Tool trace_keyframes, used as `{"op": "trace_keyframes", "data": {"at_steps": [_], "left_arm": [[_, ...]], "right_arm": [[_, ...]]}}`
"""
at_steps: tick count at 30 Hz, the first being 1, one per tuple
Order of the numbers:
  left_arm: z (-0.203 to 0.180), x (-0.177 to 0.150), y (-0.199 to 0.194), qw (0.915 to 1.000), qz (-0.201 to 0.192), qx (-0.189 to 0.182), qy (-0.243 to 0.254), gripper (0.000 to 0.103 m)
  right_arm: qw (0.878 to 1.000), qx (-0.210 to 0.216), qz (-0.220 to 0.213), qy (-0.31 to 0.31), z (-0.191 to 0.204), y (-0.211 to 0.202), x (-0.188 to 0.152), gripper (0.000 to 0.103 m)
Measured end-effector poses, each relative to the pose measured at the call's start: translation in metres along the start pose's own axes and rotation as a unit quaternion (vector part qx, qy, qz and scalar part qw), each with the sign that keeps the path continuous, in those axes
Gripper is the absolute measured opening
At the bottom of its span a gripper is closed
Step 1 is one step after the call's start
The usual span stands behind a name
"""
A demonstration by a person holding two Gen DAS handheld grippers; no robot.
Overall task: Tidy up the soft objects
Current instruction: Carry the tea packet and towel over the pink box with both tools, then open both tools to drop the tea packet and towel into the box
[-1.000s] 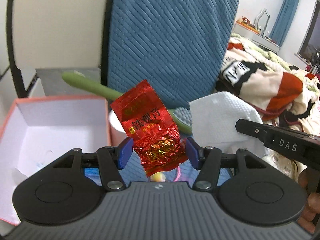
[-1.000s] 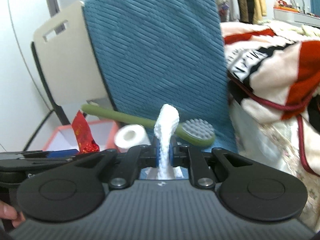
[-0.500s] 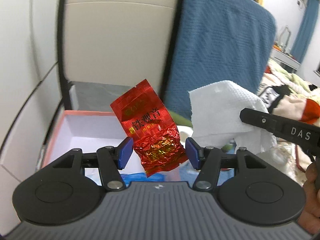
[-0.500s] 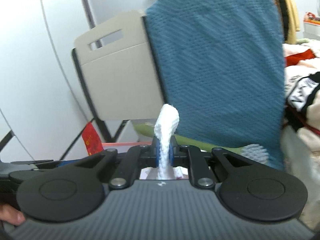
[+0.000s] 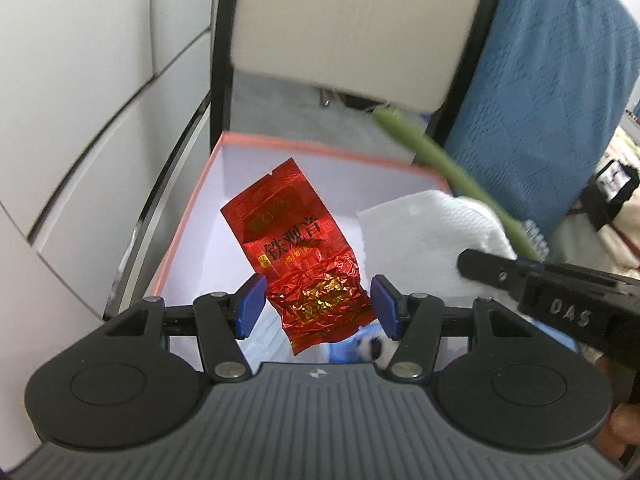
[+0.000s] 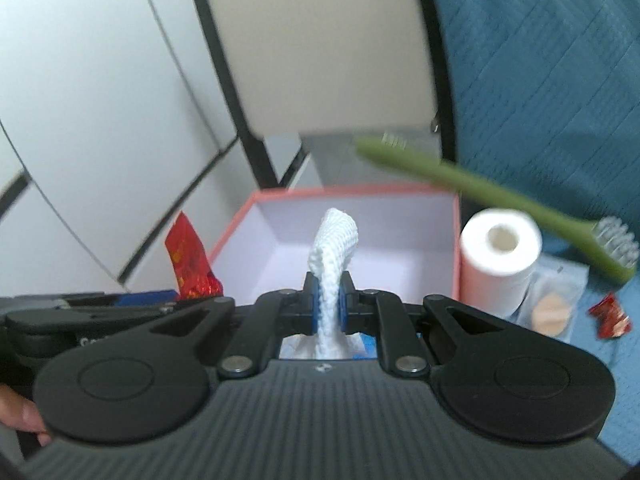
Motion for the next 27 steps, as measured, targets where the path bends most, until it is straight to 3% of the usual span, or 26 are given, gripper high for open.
{"op": "trace_keyframes", "data": {"at_steps": [6, 12, 14, 15, 16, 18, 27], "left_arm": [[0.016, -0.030, 0.032, 0.9991, 0.040, 0.008, -0.009, 0.063], [0.023, -0.047, 0.040, 0.9982, 0.057, 0.015, -0.012, 0.064], [0.023, -0.045, 0.037, 0.9985, 0.051, 0.019, -0.004, 0.069], [0.025, -0.045, 0.035, 0.9984, 0.050, 0.025, -0.006, 0.071], [0.027, -0.044, 0.033, 0.9984, 0.049, 0.028, -0.011, 0.074], [0.029, -0.038, 0.025, 0.9986, 0.039, 0.028, -0.021, 0.075], [-0.010, -0.011, -0.013, 0.9996, -0.017, 0.022, -0.003, 0.075]], "right_arm": [[0.998, -0.007, 0.055, -0.003, -0.005, 0.039, -0.039, 0.014], [0.997, -0.004, 0.074, -0.005, -0.006, 0.048, -0.055, 0.017], [0.997, -0.005, 0.077, -0.003, -0.007, 0.049, -0.053, 0.025], [0.997, -0.005, 0.077, -0.002, -0.008, 0.048, -0.051, 0.039], [0.997, -0.003, 0.075, -0.001, -0.008, 0.046, -0.049, 0.055], [0.998, 0.006, 0.064, 0.001, -0.008, 0.038, -0.044, 0.063], [1.000, 0.006, -0.015, -0.013, -0.019, -0.026, -0.004, 0.062]]}}
Point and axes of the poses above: each gripper's, at about its wrist camera, not at the fingertips, and y roughly the way its jaws point, z to its left, x to its top, the point moved 8 cm from there along y, roughly the way its jaws point, and after that the axes turned 4 degrees about y, right-handed, at the moved point
